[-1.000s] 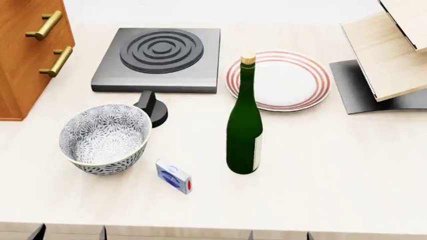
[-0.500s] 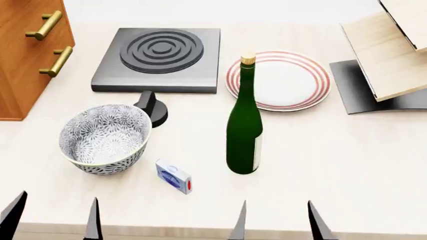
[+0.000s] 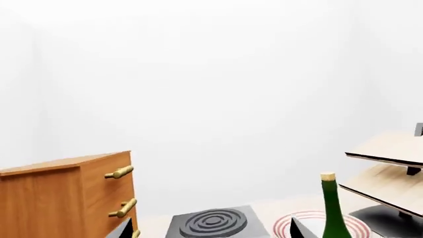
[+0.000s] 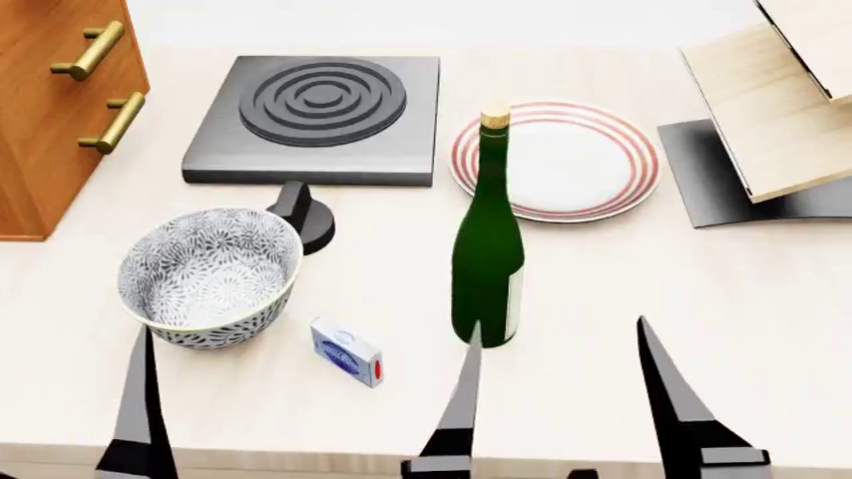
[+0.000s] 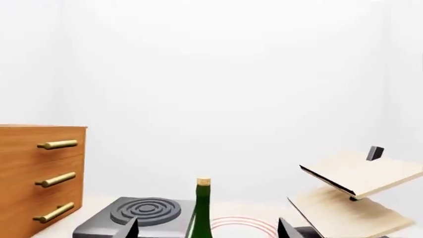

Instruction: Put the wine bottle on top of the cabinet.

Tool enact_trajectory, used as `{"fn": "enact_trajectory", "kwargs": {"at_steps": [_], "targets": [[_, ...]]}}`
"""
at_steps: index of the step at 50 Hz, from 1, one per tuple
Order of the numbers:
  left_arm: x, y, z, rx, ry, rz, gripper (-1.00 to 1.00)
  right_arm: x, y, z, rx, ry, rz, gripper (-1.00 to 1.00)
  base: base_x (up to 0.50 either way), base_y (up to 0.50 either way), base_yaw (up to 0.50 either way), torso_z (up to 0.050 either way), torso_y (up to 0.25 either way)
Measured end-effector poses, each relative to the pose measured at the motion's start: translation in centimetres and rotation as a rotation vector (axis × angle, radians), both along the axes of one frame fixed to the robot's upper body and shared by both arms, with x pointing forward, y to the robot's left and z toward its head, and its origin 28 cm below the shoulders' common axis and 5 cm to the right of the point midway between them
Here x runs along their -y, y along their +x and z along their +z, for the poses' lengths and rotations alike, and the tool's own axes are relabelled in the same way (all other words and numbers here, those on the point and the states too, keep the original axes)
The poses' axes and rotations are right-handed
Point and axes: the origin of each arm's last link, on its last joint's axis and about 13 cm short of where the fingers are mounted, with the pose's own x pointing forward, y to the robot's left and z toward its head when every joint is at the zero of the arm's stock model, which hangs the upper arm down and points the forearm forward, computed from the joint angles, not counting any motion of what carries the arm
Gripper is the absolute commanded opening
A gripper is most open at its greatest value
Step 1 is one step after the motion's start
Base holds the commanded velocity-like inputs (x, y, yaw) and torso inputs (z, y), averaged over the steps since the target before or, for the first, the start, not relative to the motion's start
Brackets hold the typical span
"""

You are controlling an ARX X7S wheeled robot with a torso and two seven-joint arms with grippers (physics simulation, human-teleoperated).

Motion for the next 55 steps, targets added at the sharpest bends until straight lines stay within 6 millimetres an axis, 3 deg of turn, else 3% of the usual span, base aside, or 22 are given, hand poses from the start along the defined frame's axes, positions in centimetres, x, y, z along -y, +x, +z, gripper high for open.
{"fn": "enact_trajectory", "kwargs": {"at_steps": [11,30,55], "targets": [[0.3,-0.8,1.5,0.059,0.005,-0.014,1.0,-0.2,-0.9,1.9,0.058,-0.003,0.011,1.0,0.0,0.0,0.0,0.0,0.0],[0.4,-1.3,2.2,0.091,0.001,-0.016,1.0,-0.4,-1.1,2.3,0.06,-0.024,0.018,1.0,0.01,0.0,0.0,0.0,0.0],[0.5,-1.4,2.2,0.091,-0.002,-0.018,1.0,-0.4,-1.2,2.4,0.06,0.008,0.026,1.0,0.49,0.0,0.0,0.0,0.0]]}}
